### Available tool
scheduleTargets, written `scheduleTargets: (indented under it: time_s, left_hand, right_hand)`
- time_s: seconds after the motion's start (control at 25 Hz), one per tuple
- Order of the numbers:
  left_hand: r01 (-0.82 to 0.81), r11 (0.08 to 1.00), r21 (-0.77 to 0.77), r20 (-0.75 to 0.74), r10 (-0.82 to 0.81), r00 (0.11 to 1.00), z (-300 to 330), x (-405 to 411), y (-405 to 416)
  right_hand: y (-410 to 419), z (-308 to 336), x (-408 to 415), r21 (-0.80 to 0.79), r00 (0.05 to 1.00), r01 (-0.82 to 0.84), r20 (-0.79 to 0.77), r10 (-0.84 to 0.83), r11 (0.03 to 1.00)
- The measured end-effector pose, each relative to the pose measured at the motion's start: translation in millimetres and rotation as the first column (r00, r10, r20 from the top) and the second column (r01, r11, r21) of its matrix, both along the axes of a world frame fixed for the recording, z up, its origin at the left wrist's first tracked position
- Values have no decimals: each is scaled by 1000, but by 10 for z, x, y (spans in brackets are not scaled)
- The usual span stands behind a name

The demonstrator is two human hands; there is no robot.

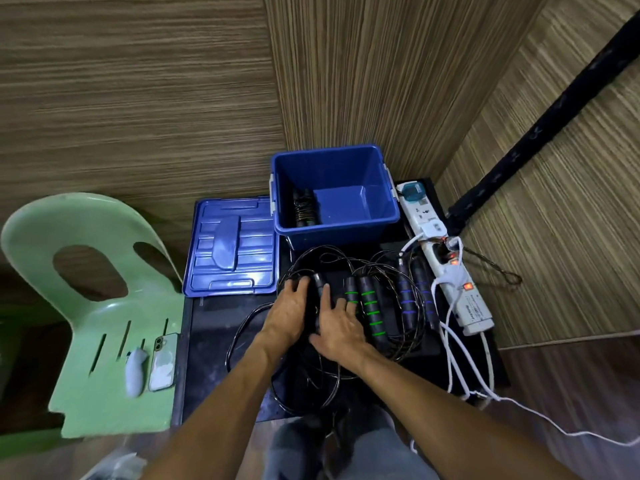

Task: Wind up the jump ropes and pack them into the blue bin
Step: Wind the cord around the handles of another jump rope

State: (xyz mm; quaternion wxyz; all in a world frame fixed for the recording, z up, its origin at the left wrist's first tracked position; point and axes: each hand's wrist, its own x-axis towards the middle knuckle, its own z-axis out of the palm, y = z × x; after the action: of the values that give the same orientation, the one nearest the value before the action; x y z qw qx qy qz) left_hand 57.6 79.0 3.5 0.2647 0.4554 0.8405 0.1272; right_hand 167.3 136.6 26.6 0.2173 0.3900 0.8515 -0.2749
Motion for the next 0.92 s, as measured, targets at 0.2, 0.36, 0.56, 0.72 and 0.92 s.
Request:
scheduleTargets:
  time_s: [0.2,0.36,0.56,0.72,0.92]
  left_hand:
    - [-43,999,31,103,40,994,81,20,-93]
    - [20,966,256,99,-47,994,348,-83,-196]
    - [182,810,558,-268,-32,963,1108,-409,-150]
    - [356,825,440,-520,-90,849,1757,-720,130]
    - [253,801,542,-260,-127,957,2334,-673,512]
  right_hand:
    - [33,-21,-85,15,994,101,32,-101,995]
    - [234,260,-51,59,989,116,-97,-110,991]
    - [717,1125,20,240,943,-36,-312,112,970]
    - [941,1827,95,322,873,-236,-344,346,917]
    - [1148,2374,-26,455,835,-253,-343,431,854]
